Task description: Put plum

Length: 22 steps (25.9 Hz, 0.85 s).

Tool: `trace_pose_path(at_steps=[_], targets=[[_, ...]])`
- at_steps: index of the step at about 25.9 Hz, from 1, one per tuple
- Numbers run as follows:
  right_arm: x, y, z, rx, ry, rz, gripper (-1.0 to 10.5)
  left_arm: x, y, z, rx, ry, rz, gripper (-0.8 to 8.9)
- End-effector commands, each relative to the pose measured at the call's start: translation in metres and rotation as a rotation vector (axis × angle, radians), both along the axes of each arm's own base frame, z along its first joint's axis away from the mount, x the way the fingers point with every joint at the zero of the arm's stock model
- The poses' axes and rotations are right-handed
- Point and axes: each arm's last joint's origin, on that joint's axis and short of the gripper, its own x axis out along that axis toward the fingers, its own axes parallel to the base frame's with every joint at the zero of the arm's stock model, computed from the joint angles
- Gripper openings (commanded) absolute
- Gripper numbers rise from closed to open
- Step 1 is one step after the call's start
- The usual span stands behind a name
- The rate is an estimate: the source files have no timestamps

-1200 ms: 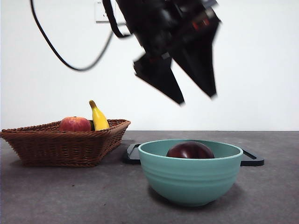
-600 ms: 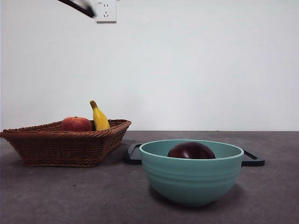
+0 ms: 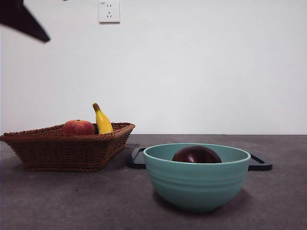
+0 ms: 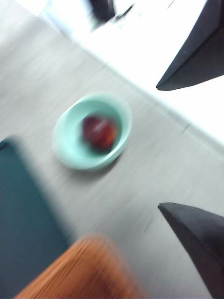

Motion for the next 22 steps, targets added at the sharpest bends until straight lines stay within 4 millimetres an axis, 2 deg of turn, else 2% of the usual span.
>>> trace_pose_path(at_steps=[1, 14, 17, 22], targets=[[0.001, 0.001, 0.006, 0.005, -0.019, 0.002, 3.7, -0.005, 0.0, -0.012, -0.014, 0.028, -0.039, 3.74], [0.009, 0.007, -0.002, 0.041, 0.071, 0.041, 3.7, -0.006, 0.001, -0.016, -0.005, 0.049, -0.039, 3.74], [0.017, 0.014, -0.015, 0.05, 0.128, 0.061, 3.7, -0.006, 0.001, -0.016, -0.005, 0.048, -0.038, 3.74], [0.034, 0.029, -0.052, 0.067, 0.196, 0.075, 3.7, -0.006, 0.001, -0.016, -0.005, 0.049, -0.038, 3.74]])
